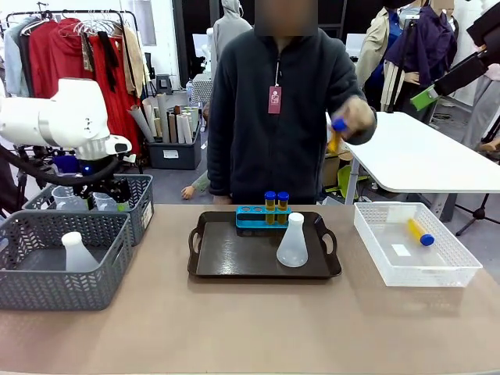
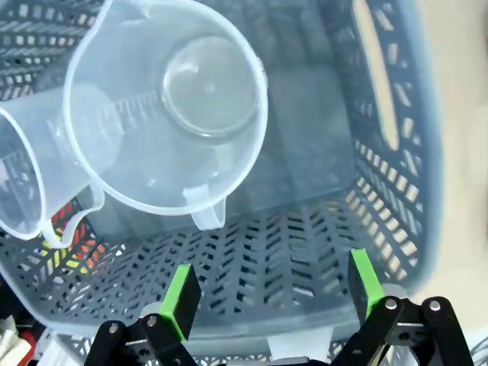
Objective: Prepare the laboratory tools.
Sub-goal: Pick up one Large Measuring Cup and place it on the Handle tray.
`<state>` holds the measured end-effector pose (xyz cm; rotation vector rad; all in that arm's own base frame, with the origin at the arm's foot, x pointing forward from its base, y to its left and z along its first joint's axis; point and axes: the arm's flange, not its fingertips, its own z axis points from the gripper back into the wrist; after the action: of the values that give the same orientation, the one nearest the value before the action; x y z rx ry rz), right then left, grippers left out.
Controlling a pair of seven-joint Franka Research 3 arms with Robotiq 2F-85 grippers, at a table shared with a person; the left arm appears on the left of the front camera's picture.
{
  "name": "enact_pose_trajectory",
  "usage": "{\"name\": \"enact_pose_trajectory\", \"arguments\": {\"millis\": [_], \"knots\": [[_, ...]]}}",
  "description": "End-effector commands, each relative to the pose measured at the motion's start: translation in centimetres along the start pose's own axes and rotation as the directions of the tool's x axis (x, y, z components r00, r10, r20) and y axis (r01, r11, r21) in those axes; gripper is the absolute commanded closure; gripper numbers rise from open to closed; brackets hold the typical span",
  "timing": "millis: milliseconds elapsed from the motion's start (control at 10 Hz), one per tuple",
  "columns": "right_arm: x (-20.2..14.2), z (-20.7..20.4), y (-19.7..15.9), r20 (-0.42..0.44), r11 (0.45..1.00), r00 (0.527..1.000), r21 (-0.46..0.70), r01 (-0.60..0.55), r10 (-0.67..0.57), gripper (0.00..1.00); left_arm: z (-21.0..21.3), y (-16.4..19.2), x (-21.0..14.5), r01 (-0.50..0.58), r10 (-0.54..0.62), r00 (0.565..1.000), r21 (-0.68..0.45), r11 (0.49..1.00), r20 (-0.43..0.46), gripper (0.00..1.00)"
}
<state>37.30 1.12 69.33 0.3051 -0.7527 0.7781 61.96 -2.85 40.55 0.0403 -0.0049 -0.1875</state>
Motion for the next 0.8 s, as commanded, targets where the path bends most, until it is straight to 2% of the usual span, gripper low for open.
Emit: {"name": "enact_pose_trajectory", "arguments": {"millis": [0,200,400,700], "knots": [[0.06,0.09,-0.01,0.01,1.0,1.0,0.014,-0.005,0.005,0.0,-1.64,0.33,0.06,-0.072,0.071,0.997,0.011,0.997,0.031,0.0],[0.06,0.09,-0.01,0.01,1.0,1.0,0.014,-0.005,0.005,0.0,-2.3,0.57,0.48,-0.071,0.071,0.997,0.008,0.997,0.037,0.0],[0.06,0.09,-0.01,0.01,1.0,1.0,0.014,-0.005,0.005,0.0,-2.28,0.74,0.44,-0.107,0.106,0.991,0.009,0.994,0.077,0.39],[0.06,0.09,-0.01,0.01,1.0,1.0,0.014,-0.005,0.005,0.0,-1.77,1.08,0.24,-0.113,0.11,0.99,0.028,0.993,0.089,0.97]]}}
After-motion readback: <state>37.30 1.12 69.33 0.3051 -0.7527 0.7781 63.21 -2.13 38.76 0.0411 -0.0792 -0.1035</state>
